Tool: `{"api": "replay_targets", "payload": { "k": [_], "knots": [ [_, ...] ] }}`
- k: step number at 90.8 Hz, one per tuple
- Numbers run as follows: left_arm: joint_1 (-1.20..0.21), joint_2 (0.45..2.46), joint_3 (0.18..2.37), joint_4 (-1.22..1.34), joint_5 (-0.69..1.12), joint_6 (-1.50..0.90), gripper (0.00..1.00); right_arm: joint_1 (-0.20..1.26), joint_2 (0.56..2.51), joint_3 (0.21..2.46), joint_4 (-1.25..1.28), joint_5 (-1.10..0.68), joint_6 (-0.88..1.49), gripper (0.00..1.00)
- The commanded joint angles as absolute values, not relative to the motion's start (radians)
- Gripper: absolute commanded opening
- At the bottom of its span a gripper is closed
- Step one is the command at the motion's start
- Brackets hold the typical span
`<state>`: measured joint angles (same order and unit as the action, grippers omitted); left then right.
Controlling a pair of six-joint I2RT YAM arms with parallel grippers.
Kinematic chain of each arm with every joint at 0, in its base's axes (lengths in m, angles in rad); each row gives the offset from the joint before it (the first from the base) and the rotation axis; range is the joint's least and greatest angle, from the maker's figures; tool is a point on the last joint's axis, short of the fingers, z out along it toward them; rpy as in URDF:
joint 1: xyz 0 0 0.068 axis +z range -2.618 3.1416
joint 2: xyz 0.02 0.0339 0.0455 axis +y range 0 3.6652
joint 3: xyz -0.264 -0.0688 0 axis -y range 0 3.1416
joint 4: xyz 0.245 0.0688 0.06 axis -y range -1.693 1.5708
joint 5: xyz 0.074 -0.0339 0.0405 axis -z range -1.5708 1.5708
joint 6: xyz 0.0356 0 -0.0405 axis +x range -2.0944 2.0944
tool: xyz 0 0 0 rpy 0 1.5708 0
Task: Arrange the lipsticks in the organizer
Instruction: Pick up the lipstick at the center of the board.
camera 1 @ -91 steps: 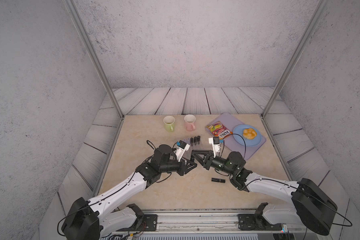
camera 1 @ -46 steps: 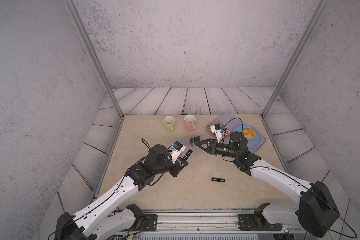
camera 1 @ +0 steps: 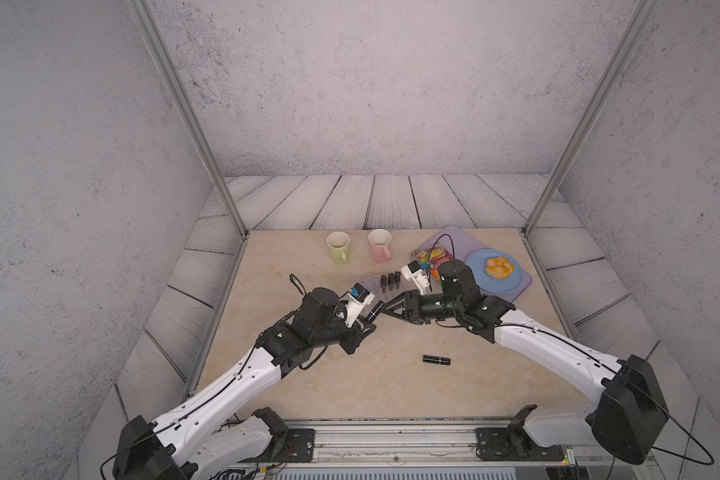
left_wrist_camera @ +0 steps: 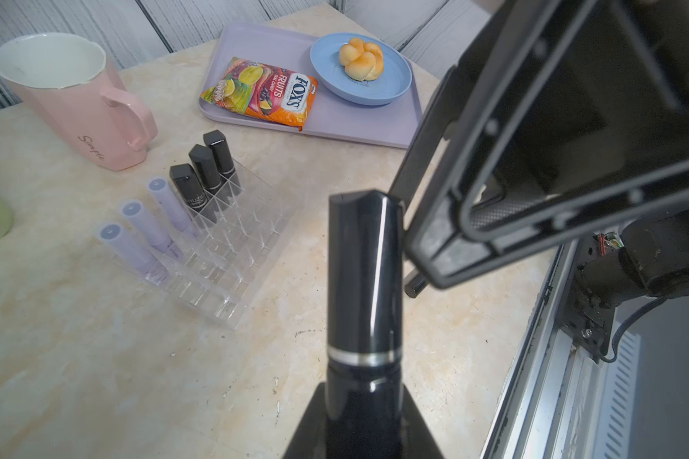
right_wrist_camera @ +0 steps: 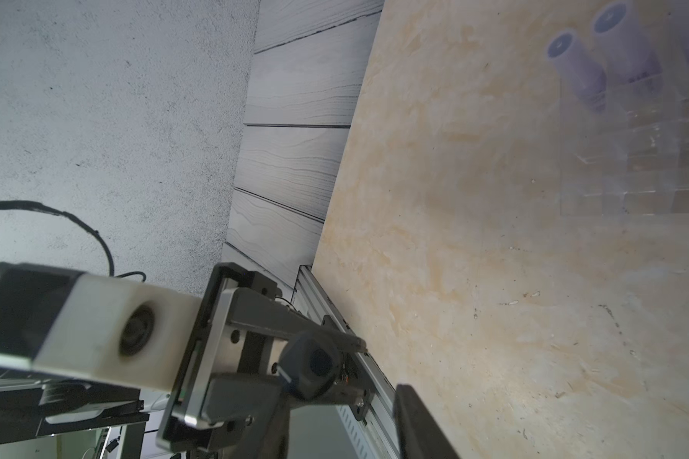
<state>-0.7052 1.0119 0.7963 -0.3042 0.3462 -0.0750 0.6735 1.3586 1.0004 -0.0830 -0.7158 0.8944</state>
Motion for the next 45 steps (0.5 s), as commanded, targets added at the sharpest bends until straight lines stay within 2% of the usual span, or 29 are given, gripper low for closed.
{"api": "replay_targets", "payload": {
  "k": [1,36,45],
  "knots": [
    [-0.712,1.006,0.824,-0.292,0.362,-0.064,0.00,0.675,1.389,1.029,-0.023,-0.749,0.943,0.43],
    [-0.715,1.014,0.826,-0.295,0.369,-0.063,0.00,0.677,1.438,1.034,0.071,-0.769,1.044,0.35],
    [-0.715,1.012,0.831,-0.299,0.360,-0.064,0.00,0.676,1.440,1.037,0.061,-0.765,1.046,0.26]
  ]
}}
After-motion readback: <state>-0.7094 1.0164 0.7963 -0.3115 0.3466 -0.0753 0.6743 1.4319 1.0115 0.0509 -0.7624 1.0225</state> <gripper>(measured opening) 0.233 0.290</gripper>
